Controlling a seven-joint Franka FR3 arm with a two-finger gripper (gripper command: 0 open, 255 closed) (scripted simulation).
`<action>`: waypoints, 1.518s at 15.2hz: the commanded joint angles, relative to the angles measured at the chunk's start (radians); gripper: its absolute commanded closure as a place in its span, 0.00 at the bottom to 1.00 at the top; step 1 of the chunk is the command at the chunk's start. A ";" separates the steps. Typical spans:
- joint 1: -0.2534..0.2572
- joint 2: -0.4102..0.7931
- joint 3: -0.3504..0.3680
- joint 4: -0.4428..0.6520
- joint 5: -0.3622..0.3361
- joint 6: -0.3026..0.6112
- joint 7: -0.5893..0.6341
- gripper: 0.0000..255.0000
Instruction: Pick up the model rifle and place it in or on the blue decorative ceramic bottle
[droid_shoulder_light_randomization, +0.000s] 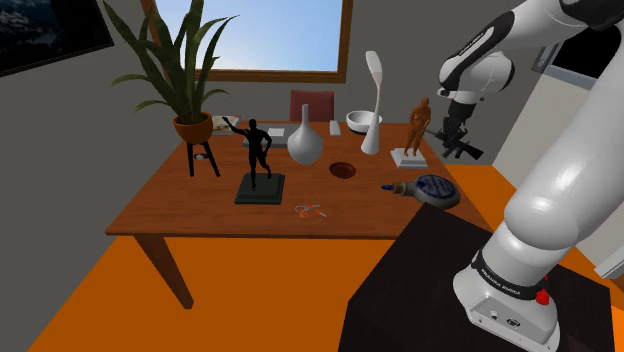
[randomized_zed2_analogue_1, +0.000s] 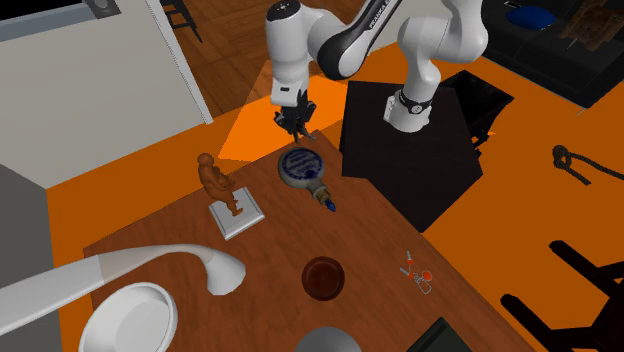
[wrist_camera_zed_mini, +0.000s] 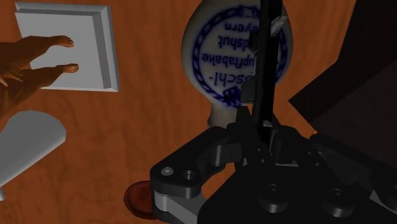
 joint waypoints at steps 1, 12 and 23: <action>0.000 0.024 0.002 -0.010 0.022 0.028 -0.014 1.00; -0.013 0.123 0.021 -0.032 0.125 0.123 -0.088 1.00; -0.006 0.090 0.010 -0.025 0.090 0.092 -0.063 0.00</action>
